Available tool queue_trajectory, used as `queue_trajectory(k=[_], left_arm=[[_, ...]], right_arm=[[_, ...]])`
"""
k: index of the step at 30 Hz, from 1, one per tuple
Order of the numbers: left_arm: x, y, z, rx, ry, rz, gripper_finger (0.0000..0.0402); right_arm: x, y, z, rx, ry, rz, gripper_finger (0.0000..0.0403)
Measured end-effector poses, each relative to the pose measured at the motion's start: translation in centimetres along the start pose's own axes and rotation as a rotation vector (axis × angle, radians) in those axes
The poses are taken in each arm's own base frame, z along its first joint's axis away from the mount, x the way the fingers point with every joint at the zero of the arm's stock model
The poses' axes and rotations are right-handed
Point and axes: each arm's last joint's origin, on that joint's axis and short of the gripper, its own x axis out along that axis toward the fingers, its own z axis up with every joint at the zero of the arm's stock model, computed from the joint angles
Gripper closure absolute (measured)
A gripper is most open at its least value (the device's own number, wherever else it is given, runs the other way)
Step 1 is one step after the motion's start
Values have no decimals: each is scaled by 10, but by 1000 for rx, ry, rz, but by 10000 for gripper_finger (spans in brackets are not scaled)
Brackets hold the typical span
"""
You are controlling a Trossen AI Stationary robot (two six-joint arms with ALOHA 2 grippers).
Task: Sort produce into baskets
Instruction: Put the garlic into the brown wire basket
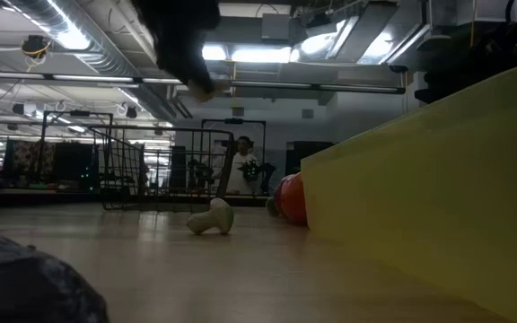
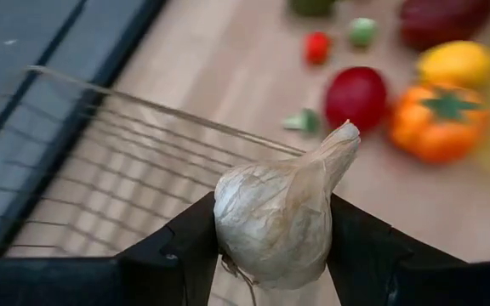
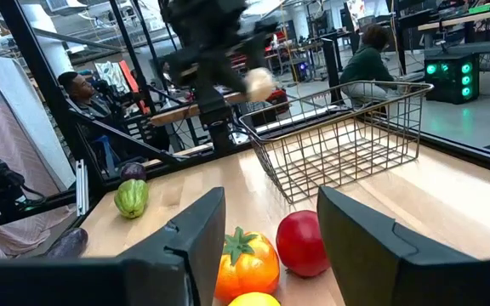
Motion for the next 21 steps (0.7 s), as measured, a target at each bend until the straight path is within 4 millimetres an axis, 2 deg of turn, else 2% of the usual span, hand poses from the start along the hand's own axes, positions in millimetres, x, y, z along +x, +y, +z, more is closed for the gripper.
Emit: queue_trajectory(k=[5,10,15,21], left_arm=[[8,31,3,-21,19,70,222],[17,51,-3,-63,57,112,222],[32,62,-19,-95,123,105,222],[46,64,-41,-95,208,103,221]], right_arm=[[0,0,0,0,0,0,217],[0,0,0,0,1,0,216],[0,0,0,0,-1,-4,216],[0,-1,0,0,-12,-45,217]])
